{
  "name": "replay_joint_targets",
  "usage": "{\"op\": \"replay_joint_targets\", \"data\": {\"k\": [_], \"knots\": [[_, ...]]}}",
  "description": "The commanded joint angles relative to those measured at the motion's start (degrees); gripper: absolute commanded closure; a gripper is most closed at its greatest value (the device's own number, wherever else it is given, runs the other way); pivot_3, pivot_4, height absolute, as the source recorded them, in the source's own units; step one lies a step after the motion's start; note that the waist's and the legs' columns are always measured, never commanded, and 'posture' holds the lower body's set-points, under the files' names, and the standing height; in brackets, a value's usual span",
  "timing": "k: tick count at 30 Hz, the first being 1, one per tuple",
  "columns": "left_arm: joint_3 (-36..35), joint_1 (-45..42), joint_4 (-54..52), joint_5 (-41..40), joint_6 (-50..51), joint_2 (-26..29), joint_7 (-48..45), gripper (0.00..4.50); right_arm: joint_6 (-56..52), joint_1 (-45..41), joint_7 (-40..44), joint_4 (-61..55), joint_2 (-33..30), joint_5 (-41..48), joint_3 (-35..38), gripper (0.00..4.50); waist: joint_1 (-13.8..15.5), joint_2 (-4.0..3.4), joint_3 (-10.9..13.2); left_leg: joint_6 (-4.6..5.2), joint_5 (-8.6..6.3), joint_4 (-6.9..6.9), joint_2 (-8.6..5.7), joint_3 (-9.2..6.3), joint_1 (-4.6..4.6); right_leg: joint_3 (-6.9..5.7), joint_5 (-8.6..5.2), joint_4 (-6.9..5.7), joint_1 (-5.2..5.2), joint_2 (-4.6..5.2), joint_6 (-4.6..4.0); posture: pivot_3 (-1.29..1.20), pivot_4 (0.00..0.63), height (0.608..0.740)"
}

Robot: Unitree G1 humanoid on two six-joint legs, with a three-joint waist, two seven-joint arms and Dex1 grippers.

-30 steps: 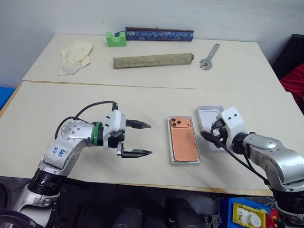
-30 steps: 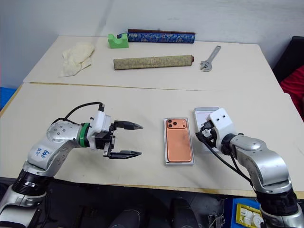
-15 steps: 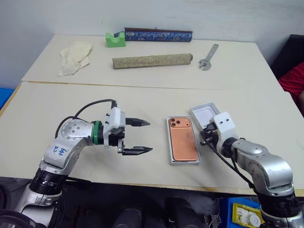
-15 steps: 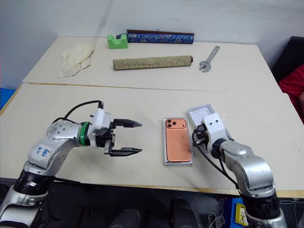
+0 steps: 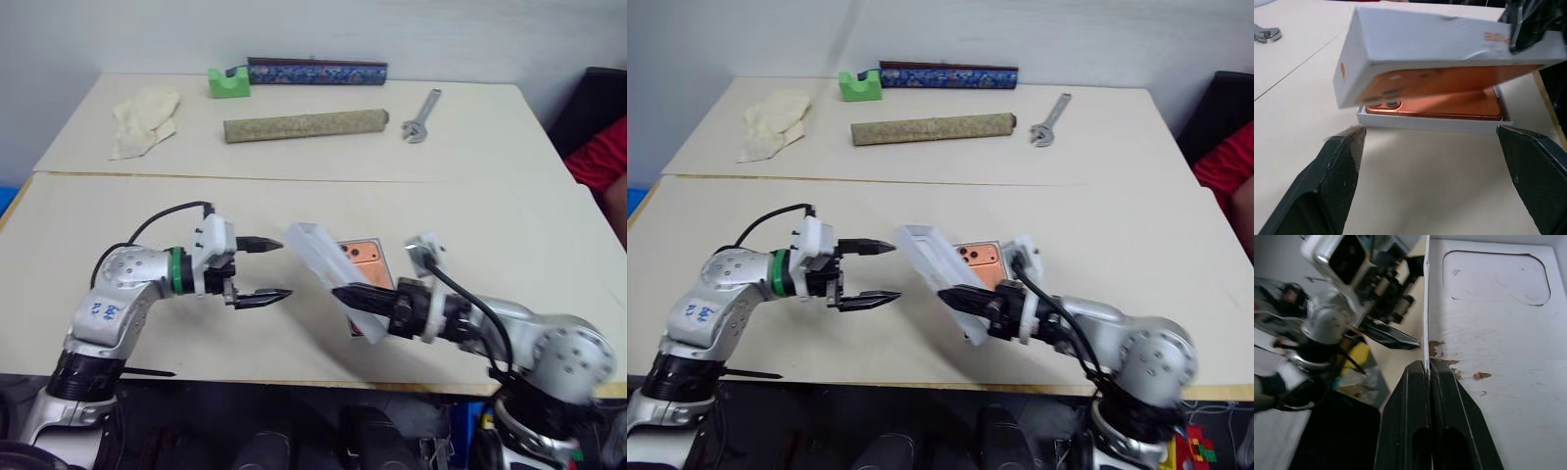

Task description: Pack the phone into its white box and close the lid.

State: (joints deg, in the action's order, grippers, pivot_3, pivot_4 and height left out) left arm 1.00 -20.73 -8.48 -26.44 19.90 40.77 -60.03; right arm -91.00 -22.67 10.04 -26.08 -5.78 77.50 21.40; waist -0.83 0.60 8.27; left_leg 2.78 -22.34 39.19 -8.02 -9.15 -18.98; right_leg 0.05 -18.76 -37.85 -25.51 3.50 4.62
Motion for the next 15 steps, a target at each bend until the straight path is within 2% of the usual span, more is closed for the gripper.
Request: {"op": "replay_joint_targets", "data": {"k": [1,4,7,14,15], "knots": [[-3.2,2.0,-3.3,0.0,-0.2,1.4,1.1,0.00,9.7,-0.1,-12.6,7.0,0.3,18.6,-7.1,4.46,-0.6,-0.14,0.1,0.00,0.00,0.00,0.02,0.00,0.02,-0.03,0.00,-0.04,-0.01,0.00,0.00,0.00,0.150,0.740],[-4.6,3.8,-4.7,-0.3,0.4,2.3,1.7,0.00,18.8,0.8,-21.7,11.2,-2.1,30.5,-13.3,4.46,-0.9,-0.15,0.1,0.00,0.00,0.03,0.01,-0.02,0.05,-0.13,0.02,-0.07,-0.02,0.02,-0.03,0.00,0.150,0.740],[-5.1,4.7,-5.3,-0.3,0.5,2.8,1.8,0.00,25.1,2.2,-27.1,13.5,-4.2,34.9,-16.7,4.46,-0.8,-0.16,0.1,0.00,0.00,0.08,0.02,-0.12,0.08,-0.46,0.07,0.02,0.02,0.09,-0.12,0.00,0.150,0.740],[-2.7,3.0,-2.7,1.4,0.1,1.9,2.0,0.00,31.5,8.6,-28.0,12.7,-9.0,28.6,-18.2,4.46,-0.8,-0.17,0.0,0.00,0.00,0.02,0.03,-0.09,0.05,-0.53,0.07,0.03,0.08,0.13,-0.12,0.00,0.150,0.740],[-1.9,2.4,-1.6,1.8,-0.1,1.5,1.8,0.19,32.4,9.5,-28.0,11.9,-9.5,27.6,-18.2,4.49,-0.7,-0.19,0.0,0.00,0.00,0.02,0.03,-0.10,0.05,-0.53,0.07,0.03,0.09,0.13,-0.12,0.00,0.150,0.740]]}}
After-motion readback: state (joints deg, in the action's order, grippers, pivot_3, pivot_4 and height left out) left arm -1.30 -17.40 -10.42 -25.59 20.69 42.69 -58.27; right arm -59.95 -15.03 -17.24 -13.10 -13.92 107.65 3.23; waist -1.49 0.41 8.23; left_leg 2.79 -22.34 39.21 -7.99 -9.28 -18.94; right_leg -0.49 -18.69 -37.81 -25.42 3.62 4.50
